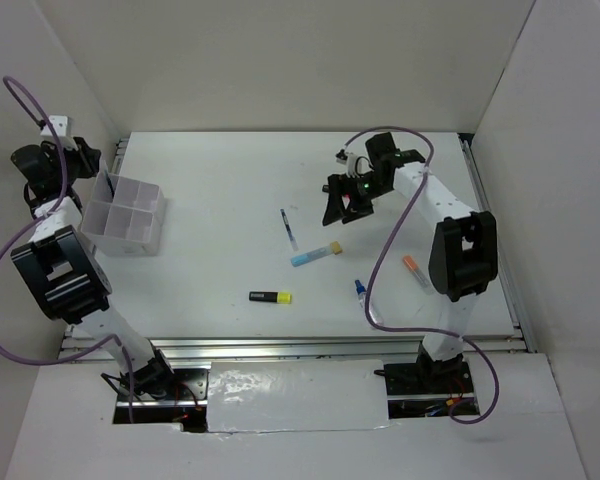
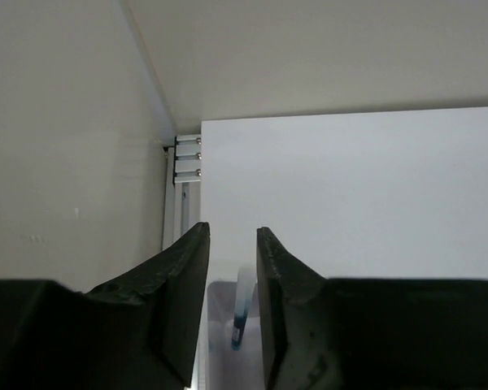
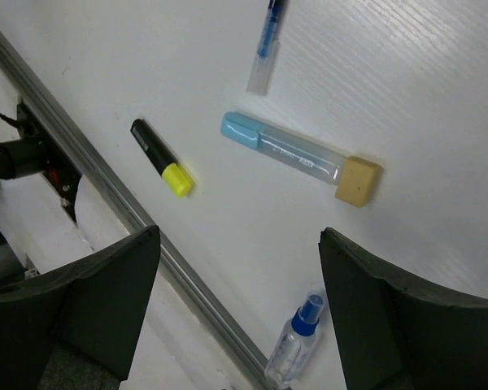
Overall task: Sort the stationery into containers
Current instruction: Place the stationery into the container
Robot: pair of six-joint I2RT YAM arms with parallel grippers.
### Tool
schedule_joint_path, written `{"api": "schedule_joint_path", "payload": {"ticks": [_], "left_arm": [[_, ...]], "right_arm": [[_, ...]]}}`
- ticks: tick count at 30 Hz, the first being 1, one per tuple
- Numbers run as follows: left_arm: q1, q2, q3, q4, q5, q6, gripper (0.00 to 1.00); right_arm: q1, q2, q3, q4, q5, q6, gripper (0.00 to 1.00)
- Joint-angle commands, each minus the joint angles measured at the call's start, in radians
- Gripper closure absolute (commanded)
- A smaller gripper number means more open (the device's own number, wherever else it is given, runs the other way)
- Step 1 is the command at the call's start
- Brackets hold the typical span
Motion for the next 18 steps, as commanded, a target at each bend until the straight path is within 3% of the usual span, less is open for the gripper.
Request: {"api": "schedule_joint_path", "payload": {"ticks": [1,3,5,9,13,18], "left_arm": [[-0.011,-0.021,-0.024,0.044,0.046,0.026,0.57],[-0.011,-0.023,-0.022,0.032,0.05,0.026,0.46],[-0.011,-0.033,-0.025,0.032,0.046,0.024,0.43],[-0.019,-0.109,0.001,0.021,0.037,-0.007,0.42],[-0.068,-0.202,0.061,-0.109,0.024,0.019,0.43],[-0.14,-0.403,-0.036,-0.191,0.007,0.122,0.42]], "right_arm": [[0.056,0.04,0.059,0.078,0.049,0.043,0.15],[0.091,0.064,0.076,0.102,0.091,0.063,0.16],[0.117,0.098,0.105,0.114,0.132,0.077,0.21],[0.209,0.176,0.203,0.109,0.25,0.084,0.3],[0.31,0.326,0.392,0.033,0.379,0.121,0.38],[0.346,0.507,0.616,-0.041,0.505,0.16,0.41]]}}
